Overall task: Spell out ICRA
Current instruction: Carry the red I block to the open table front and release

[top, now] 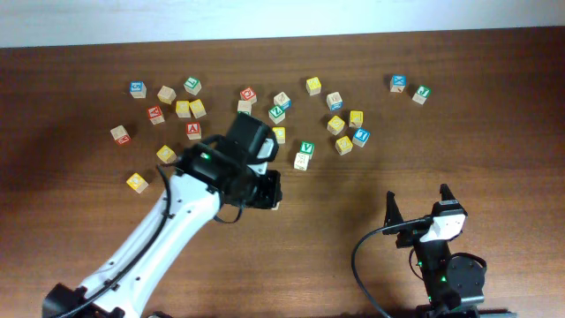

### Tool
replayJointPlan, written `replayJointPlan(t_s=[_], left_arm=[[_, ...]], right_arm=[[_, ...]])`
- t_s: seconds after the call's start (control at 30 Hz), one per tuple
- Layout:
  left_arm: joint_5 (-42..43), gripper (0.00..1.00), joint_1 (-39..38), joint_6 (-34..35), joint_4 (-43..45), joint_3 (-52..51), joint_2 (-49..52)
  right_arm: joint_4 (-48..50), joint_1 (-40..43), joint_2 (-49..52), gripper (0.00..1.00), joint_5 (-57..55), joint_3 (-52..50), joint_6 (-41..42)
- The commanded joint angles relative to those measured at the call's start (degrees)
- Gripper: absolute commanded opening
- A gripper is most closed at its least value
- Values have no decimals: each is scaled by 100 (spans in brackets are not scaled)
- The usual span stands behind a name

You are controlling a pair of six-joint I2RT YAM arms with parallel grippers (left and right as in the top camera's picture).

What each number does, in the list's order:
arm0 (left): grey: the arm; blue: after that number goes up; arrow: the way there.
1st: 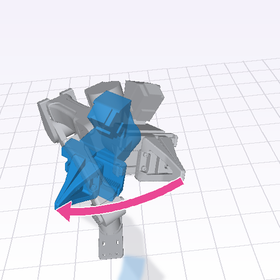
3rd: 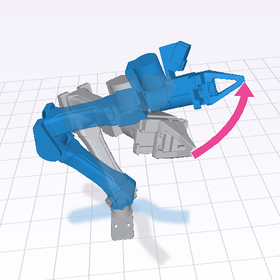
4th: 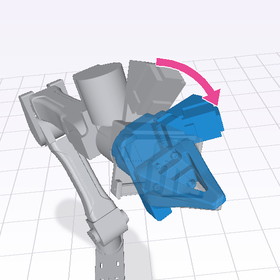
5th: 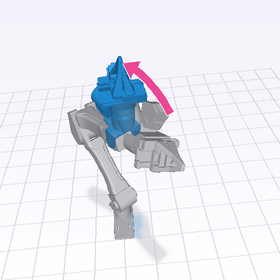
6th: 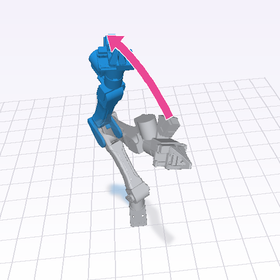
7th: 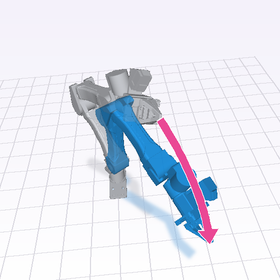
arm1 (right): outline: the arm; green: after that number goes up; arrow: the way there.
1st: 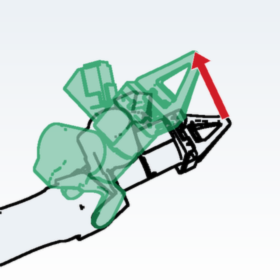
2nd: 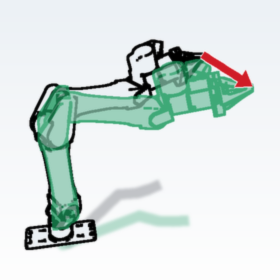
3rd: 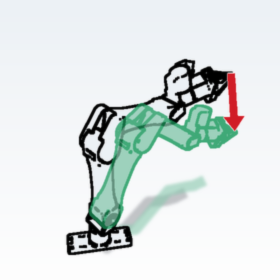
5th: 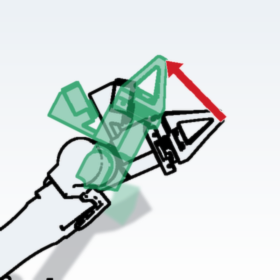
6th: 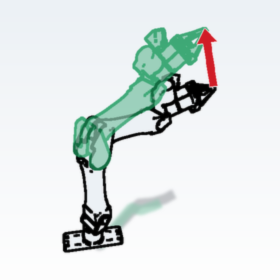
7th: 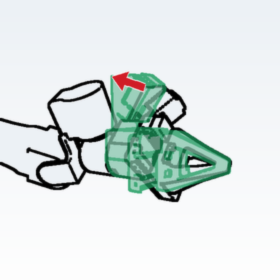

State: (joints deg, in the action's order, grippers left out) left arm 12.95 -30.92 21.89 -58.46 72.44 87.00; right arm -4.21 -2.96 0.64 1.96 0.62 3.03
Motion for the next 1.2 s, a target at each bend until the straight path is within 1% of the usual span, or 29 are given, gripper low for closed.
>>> replayJointPlan(t_s=[0.0,0.13,0.23,0.3,0.37,0.4,0.5,0.57,0.63,0.87,0.9,0.93,1.0,1.03,1.13,1.17], left_arm=[[-817,20,-365,855,256,-529,98],[-1228,20,-575,1209,1102,-1200,133],[-1956,21,-579,1624,1515,-1567,229],[-2699,21,-579,1637,1814,-1703,409],[-3084,21,-577,1633,2037,-1725,597],[-3147,20,-577,1633,2133,-1725,693],[-3112,21,-579,1635,2546,-1725,1182],[-2658,24,-579,1633,2671,-1725,1351],[-2378,24,-579,1633,2671,-1725,1368],[-2275,27,-579,1650,2629,-1725,1366],[-2275,31,-581,1652,2627,-1725,1366],[-2277,38,-579,1650,2625,-1725,1366],[-2280,42,-579,1650,2625,-1725,1366],[-2282,49,-579,1650,2629,-1722,1366],[-2291,56,-577,1648,2634,-1722,1366],[-2315,56,-577,1648,2632,-1722,1366]], right_arm=[[-28,37,-44,98,-24,-31,22],[-28,37,-44,98,-24,-31,24],[-28,37,-44,98,-24,-31,22],[-28,37,-44,98,-24,-31,24],[-28,37,-44,98,-24,-31,22],[-28,37,-44,98,-24,-31,24],[-28,37,-44,98,-24,-31,24],[-28,37,-44,98,-24,-31,24],[-28,37,-44,98,-24,-31,24],[-28,37,-44,98,-24,-31,24],[-28,37,-44,98,-24,-31,24],[-28,37,-44,98,-24,-31,24],[-28,37,-44,98,-24,-31,24],[-28,37,-44,98,-24,-31,24],[-28,37,-44,98,-24,-31,24],[-28,37,-44,98,-24,-31,24]])
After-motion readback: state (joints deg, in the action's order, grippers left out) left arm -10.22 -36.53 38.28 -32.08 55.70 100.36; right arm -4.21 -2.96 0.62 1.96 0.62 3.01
